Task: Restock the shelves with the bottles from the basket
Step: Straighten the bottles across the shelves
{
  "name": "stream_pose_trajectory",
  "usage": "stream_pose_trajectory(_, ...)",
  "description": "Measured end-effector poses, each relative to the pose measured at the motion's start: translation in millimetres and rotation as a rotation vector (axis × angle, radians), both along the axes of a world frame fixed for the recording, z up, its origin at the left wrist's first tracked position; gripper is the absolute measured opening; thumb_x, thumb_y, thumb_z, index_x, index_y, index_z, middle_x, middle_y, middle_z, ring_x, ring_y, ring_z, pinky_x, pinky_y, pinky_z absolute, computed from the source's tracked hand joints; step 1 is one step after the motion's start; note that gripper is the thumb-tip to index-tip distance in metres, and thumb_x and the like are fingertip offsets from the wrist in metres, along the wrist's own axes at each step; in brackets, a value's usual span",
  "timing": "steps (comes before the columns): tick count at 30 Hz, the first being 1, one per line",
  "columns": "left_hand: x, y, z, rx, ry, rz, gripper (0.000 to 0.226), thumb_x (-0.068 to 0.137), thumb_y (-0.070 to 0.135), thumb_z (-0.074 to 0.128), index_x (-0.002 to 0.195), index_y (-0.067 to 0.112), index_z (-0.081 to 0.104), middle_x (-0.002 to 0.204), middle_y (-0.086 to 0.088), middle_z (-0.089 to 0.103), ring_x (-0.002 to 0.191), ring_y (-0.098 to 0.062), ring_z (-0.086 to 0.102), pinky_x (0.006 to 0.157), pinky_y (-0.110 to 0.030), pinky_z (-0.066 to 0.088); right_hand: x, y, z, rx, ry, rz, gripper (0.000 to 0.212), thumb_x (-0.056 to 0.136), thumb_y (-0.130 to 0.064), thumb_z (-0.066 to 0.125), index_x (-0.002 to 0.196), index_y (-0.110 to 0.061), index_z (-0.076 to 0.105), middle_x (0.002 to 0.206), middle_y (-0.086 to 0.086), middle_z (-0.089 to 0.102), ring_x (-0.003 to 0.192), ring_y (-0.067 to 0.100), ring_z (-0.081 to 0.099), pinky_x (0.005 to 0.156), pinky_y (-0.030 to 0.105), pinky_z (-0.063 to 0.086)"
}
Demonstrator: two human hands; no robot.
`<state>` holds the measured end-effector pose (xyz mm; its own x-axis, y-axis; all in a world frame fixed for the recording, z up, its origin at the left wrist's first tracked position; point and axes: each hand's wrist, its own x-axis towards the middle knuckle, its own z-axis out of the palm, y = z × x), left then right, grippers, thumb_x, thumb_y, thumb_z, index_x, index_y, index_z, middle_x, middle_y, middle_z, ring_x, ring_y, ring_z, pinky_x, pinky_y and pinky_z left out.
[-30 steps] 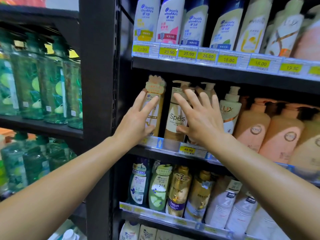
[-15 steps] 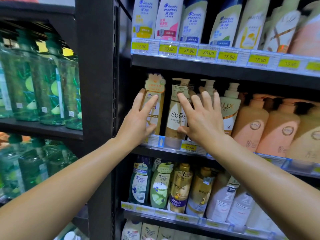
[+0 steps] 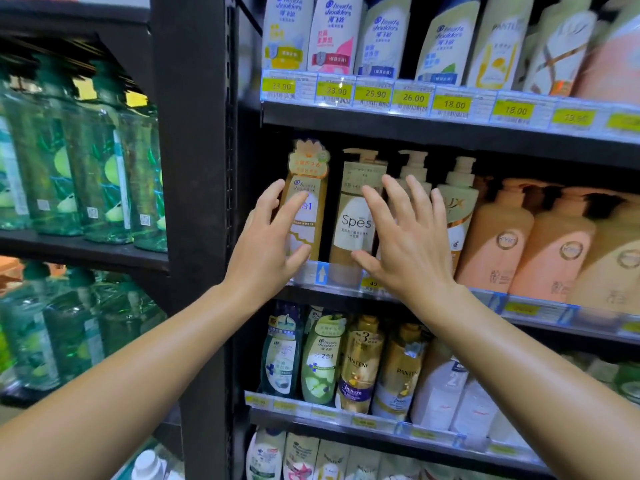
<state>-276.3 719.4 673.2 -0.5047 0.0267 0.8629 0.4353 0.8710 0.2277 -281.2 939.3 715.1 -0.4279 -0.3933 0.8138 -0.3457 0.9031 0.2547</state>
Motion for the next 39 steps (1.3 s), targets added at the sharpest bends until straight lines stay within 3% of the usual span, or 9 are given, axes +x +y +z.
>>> stream_pose_trajectory(3,26.0,1.0,-31.6,0.011,0.049,-0.043,0.057,0.083,0.022,0.073,0.135,0.02,0.051,0.14,0.0,0.04,0.124,-0.019,0.047,0.1,-0.031,0.042,19.7,1.7,-38.9,-0.065,0.027,0.147,0.077,0.073,-0.042,0.077,0.138,-0.009,0.053,0.142,0.016,0.05,0.135,0.041,0.04,0.113,0.058,0.028)
stream_pose_trajectory(6,47.4,4.5,-78.1,0.004,-0.027,-0.049,0.054,0.081,0.019,0.077,0.131,0.015,0.056,0.132,-0.003,0.048,0.12,-0.02,0.049,0.103,-0.028,0.037,38.8,0.7,-89.4,-0.058,0.004,0.234,0.067,0.073,-0.039,0.077,0.129,-0.006,0.06,0.132,0.015,0.057,0.127,0.038,0.048,0.108,0.056,0.036)
stream_pose_trajectory(13,52.0,-3.2,-165.9,-0.004,-0.278,-0.013,0.068,0.083,0.018,0.077,0.144,0.016,0.046,0.146,-0.006,0.037,0.132,-0.025,0.042,0.11,-0.039,0.039,40.2,-7.5,-170.1,0.075,-0.196,0.114,0.082,0.061,-0.041,0.089,0.129,-0.006,0.061,0.13,0.014,0.061,0.124,0.037,0.056,0.108,0.055,0.04)
stream_pose_trajectory(16,43.5,-2.1,-189.1,0.07,-0.392,0.031,0.084,0.085,0.022,0.075,0.154,0.028,0.027,0.16,-0.002,0.017,0.145,-0.024,0.027,0.115,-0.034,0.028,28.4,-13.3,-182.5,0.125,-0.27,0.007,0.091,0.064,-0.047,0.086,0.139,-0.009,0.053,0.14,0.012,0.053,0.129,0.036,0.049,0.112,0.053,0.032)
stream_pose_trajectory(18,36.9,3.3,-198.8,0.098,-0.403,0.016,0.092,0.086,0.02,0.074,0.155,0.036,0.016,0.163,0.003,0.006,0.147,-0.026,0.023,0.116,-0.039,0.03,19.8,-18.0,-190.0,0.15,-0.276,-0.042,0.096,0.065,-0.048,0.085,0.144,-0.01,0.046,0.144,0.012,0.048,0.128,0.036,0.046,0.113,0.053,0.03)
stream_pose_trajectory(20,31.0,9.8,-204.1,0.143,-0.382,-0.022,0.098,0.085,0.017,0.074,0.155,0.041,0.009,0.164,0.006,-0.001,0.146,-0.029,0.026,0.115,-0.043,0.034,12.5,-23.6,-197.2,0.167,-0.278,-0.083,0.099,0.068,-0.05,0.083,0.148,-0.012,0.039,0.146,0.012,0.044,0.128,0.036,0.044,0.113,0.053,0.029)
stream_pose_trajectory(24,18.5,17.4,-213.5,0.213,-0.364,-0.035,0.107,0.084,0.015,0.074,0.153,0.047,-0.001,0.164,0.007,-0.008,0.151,-0.025,0.012,0.114,-0.038,0.027,0.3,-31.9,-204.3,0.183,-0.255,-0.16,0.099,0.072,-0.052,0.078,0.15,-0.017,0.029,0.145,0.013,0.039,0.123,0.035,0.04,0.109,0.052,0.029)
stream_pose_trajectory(31,0.6,20.5,-222.4,0.271,-0.32,-0.028,0.111,0.084,0.012,0.074,0.152,0.051,-0.004,0.165,-0.004,-0.002,0.145,-0.033,0.028,0.106,-0.047,0.044,-14.6,-41.6,-197.5,0.2,-0.199,-0.21,0.083,0.065,-0.052,0.081,0.133,-0.021,0.046,0.123,0.008,0.054,0.102,0.032,0.053,0.089,0.046,0.039)
stream_pose_trajectory(39,-12.1,19.1,-234.5,0.267,-0.293,0.028,0.097,0.088,0.012,0.071,0.154,0.042,0.007,0.162,-0.008,0.013,0.143,-0.029,0.027,0.108,-0.038,0.034,-17.9,-46.4,-193.8,0.261,-0.15,-0.192,0.063,0.068,-0.04,0.08,0.121,-0.016,0.056,0.116,0.01,0.056,0.092,0.03,0.056,0.077,0.04,0.043)
